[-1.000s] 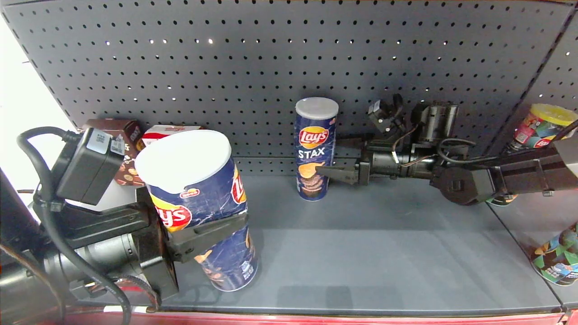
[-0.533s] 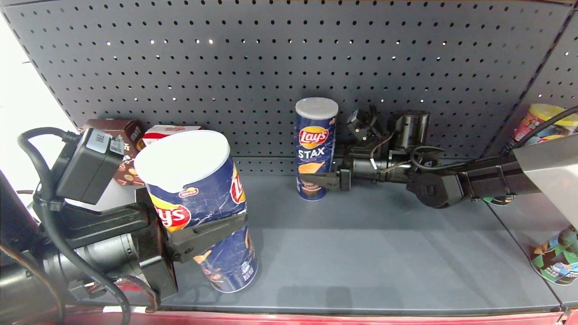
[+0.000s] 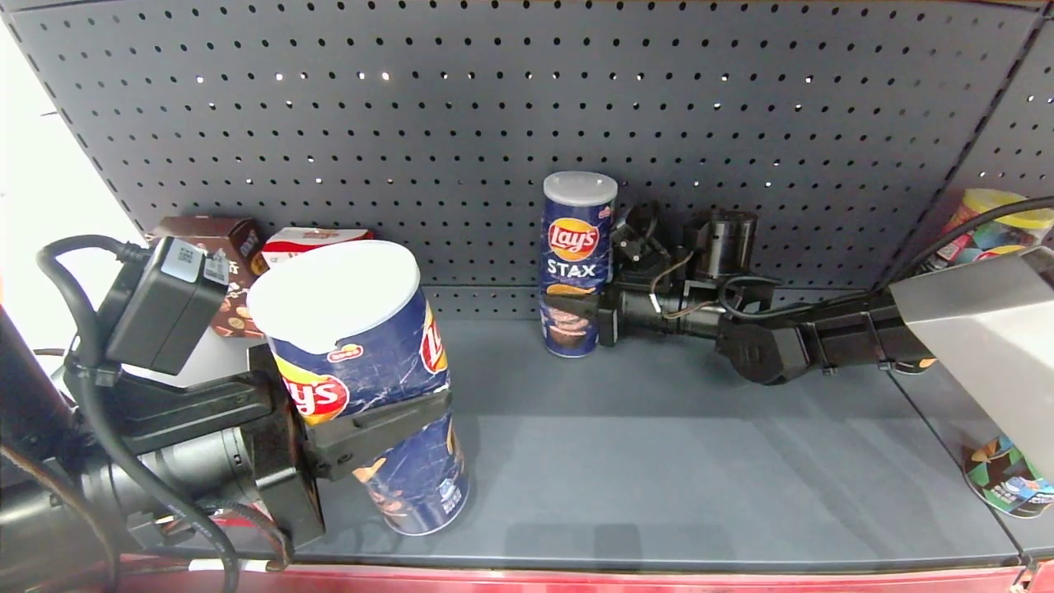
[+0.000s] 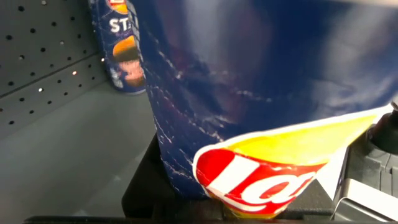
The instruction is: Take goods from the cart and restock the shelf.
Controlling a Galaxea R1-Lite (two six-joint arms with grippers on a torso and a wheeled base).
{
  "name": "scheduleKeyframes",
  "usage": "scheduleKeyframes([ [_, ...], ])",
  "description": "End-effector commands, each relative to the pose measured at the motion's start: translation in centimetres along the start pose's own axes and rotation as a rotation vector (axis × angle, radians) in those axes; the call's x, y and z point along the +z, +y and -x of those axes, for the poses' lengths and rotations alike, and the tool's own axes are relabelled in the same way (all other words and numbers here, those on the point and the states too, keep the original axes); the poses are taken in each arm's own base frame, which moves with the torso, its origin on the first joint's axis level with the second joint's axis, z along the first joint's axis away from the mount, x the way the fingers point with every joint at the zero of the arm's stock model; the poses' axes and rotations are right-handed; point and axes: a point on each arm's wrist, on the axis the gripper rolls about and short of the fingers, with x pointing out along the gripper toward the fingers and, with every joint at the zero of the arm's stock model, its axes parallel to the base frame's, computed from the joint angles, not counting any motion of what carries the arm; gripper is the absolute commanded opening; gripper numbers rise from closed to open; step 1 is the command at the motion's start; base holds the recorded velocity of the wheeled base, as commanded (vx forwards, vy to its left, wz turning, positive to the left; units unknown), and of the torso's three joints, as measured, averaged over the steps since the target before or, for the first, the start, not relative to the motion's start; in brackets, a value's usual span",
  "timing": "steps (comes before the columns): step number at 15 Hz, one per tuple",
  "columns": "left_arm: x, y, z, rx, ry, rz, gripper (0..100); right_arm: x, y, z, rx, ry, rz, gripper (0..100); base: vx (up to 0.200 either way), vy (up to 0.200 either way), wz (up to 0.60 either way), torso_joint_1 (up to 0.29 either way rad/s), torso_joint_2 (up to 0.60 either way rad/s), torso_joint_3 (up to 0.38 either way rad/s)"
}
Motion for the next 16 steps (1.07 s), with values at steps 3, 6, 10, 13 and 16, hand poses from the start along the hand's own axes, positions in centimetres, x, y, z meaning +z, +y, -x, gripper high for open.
scheduleKeyframes([
  [3, 0.0, 0.1, 0.1, 0.009, -0.001, -0.001, 0, 1.1, 0.5, 0.8, 0.008, -0.007, 0.005, 0, 0.000, 0.000, 0.00, 0.000, 0.00, 0.000],
  [6, 0.0, 0.3, 0.2, 0.019, -0.004, -0.002, 0, 2.9, 1.5, 2.4, 0.012, -0.018, 0.014, 0, 0.000, 0.000, 0.00, 0.000, 0.00, 0.000],
  [10, 0.0, 0.3, 0.3, 0.019, -0.007, -0.004, 0, 4.9, 3.9, 5.2, 0.027, -0.019, 0.011, 0, 0.000, 0.000, 0.00, 0.000, 0.00, 0.000],
  [13, 0.0, 0.3, 0.3, 0.019, -0.007, -0.004, 0, 4.8, 6.0, 7.1, 0.037, -0.008, 0.003, 0, 0.000, 0.000, 0.00, 0.000, 0.00, 0.000],
  [16, 0.0, 0.3, 0.3, 0.021, -0.007, -0.004, 0, 3.6, 9.5, 9.4, 0.055, -0.010, 0.001, 0, 0.000, 0.000, 0.00, 0.000, 0.00, 0.000],
])
